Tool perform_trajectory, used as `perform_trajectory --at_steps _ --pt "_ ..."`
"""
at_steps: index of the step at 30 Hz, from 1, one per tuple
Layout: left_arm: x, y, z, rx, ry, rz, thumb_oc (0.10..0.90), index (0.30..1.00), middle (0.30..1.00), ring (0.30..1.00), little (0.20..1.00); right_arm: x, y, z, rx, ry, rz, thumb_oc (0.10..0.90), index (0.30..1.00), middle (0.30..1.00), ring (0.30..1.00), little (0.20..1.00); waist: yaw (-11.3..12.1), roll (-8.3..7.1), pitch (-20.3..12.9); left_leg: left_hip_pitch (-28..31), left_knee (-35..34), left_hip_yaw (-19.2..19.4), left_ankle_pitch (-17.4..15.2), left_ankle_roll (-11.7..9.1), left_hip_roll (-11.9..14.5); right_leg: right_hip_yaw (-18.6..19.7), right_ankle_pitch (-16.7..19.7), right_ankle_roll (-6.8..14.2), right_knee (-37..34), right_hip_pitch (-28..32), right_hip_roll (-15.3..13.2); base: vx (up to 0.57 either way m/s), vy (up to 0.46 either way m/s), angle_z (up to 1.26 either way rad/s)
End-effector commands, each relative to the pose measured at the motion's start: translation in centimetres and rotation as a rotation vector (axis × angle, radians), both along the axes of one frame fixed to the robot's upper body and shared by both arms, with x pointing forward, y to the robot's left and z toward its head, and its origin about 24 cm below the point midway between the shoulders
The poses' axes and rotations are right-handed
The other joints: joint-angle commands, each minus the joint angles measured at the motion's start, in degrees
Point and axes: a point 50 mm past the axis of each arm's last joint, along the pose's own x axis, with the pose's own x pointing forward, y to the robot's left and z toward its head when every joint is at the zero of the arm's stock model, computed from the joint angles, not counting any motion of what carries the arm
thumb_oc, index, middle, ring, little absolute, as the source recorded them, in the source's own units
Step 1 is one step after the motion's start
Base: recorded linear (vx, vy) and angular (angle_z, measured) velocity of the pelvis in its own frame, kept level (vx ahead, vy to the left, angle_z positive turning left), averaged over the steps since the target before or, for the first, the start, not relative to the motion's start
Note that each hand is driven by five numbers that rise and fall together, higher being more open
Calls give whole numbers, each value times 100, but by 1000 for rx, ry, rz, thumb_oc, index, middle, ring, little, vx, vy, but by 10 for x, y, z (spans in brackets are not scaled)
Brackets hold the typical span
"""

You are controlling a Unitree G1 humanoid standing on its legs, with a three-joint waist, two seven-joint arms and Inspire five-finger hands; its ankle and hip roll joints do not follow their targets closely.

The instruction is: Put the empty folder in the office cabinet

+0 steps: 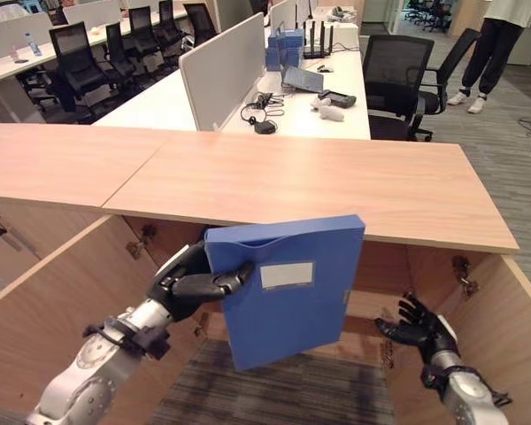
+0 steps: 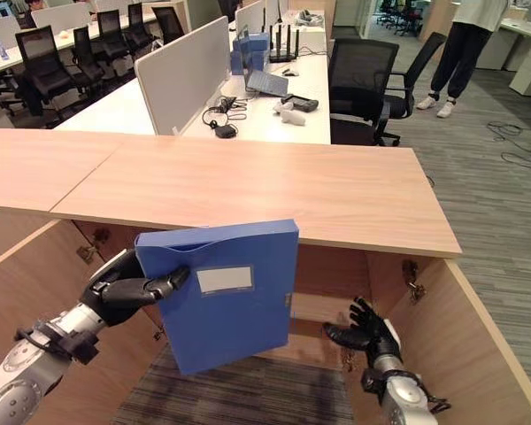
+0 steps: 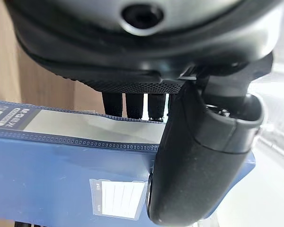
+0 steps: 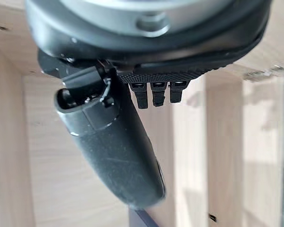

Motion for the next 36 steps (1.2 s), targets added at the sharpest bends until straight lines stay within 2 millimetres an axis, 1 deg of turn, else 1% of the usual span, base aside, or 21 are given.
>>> perform_trajectory --at_steps 1,4,8,9,10,15,16,17,18,19,22,23,25,27,29,30,36 --pt "19 -1 69 -43 -369 -13 400 300 300 300 300 40 -7 54 -22 -262 41 800 900 900 900 900 -30 -69 -91 335 -6 -4 -598 -151 129 265 -501 350 287 125 -187 0 0 0" --pt "18 4 69 -52 -379 29 400 300 300 300 300 43 -8 65 7 -317 37 800 900 900 900 900 -27 -85 -93 333 -6 -20 -609 -140 122 271 -513 342 284 140 -183 0 0 0" --pt "17 7 67 -54 -377 48 400 300 300 300 300 45 -2 72 51 -353 79 800 900 900 900 900 -25 -101 -97 323 -6 -34 -605 -137 126 271 -519 333 278 144 -179 0 0 0" --pt "18 7 68 -57 -381 43 400 300 300 300 300 47 5 80 86 -386 137 800 900 900 900 900 -26 -113 -97 320 -6 -36 -603 -142 131 268 -520 330 273 145 -177 0 0 0" --pt "18 7 68 -57 -381 43 400 300 300 300 300 47 5 80 86 -386 137 800 900 900 900 900 -26 -113 -97 320 -6 -36 -603 -142 131 268 -520 330 273 145 -177 0 0 0" --pt "19 4 68 -60 -388 24 400 300 300 300 300 51 21 93 182 -437 266 800 900 900 900 900 -50 -130 -104 322 -6 -45 -594 -153 139 256 -521 334 264 147 -178 0 0 0" --pt "19 4 68 -60 -388 24 400 300 300 300 300 51 21 94 182 -437 266 800 900 900 900 900 -50 -129 -104 323 -6 -46 -595 -153 139 256 -521 334 264 148 -179 0 0 0" --pt "20 4 68 -60 -389 17 400 300 300 300 300 53 30 99 245 -462 328 800 900 900 900 900 -54 -137 -104 320 -6 -39 -590 -157 140 259 -515 338 259 139 -183 0 0 0" --pt "21 4 68 -60 -390 13 400 300 300 300 300 54 35 102 271 -464 371 800 900 900 900 900 -54 -140 -102 317 -6 -40 -587 -162 142 258 -511 341 250 138 -182 -35 7 1" --pt "22 3 67 -51 -392 -10 400 300 300 300 300 55 44 108 303 -452 484 800 900 900 900 900 -58 -148 -102 299 -6 -40 -571 -170 148 253 -507 344 242 127 -182 0 0 0" --pt "22 3 67 -47 -399 -23 400 300 300 300 300 56 49 111 323 -456 529 800 900 900 900 900 -60 -154 -110 287 -6 -42 -570 -173 150 246 -504 349 234 120 -186 0 0 0" --pt "22 1 67 -46 -404 -35 400 300 300 300 300 58 52 117 343 -481 554 800 900 900 900 900 -54 -155 -116 281 -6 -37 -563 -173 149 243 -498 351 237 115 -183 0 0 0" --pt "23 1 68 -45 -408 -36 400 300 300 300 300 59 54 120 351 -495 564 800 900 900 900 900 -52 -150 -117 282 -6 -39 -563 -172 148 245 -495 351 237 112 -185 0 0 0" --pt "23 1 68 -46 -413 -37 400 300 300 300 300 61 60 130 356 -534 598 800 900 900 900 900 -53 -160 -128 284 -6 -25 -564 -172 144 251 -486 353 218 113 -187 0 0 0" --pt "23 0 68 -47 -415 -38 400 300 300 300 300 62 61 133 356 -544 605 800 900 900 900 900 -54 -161 -131 274 -6 -26 -562 -171 144 253 -482 353 212 112 -187 0 0 0" --pt "23 -2 67 -49 -414 -47 400 300 300 300 300 64 67 138 362 -566 634 800 900 900 900 900 -53 -165 -132 265 -6 -25 -559 -166 145 258 -480 351 208 110 -186 0 0 0" --pt "23 -9 67 -43 -413 -95 400 300 300 300 300 67 84 150 379 -609 717 800 900 900 900 900 -34 -169 -145 250 -6 -32 -558 -158 138 262 -469 347 201 103 -191 0 0 0"
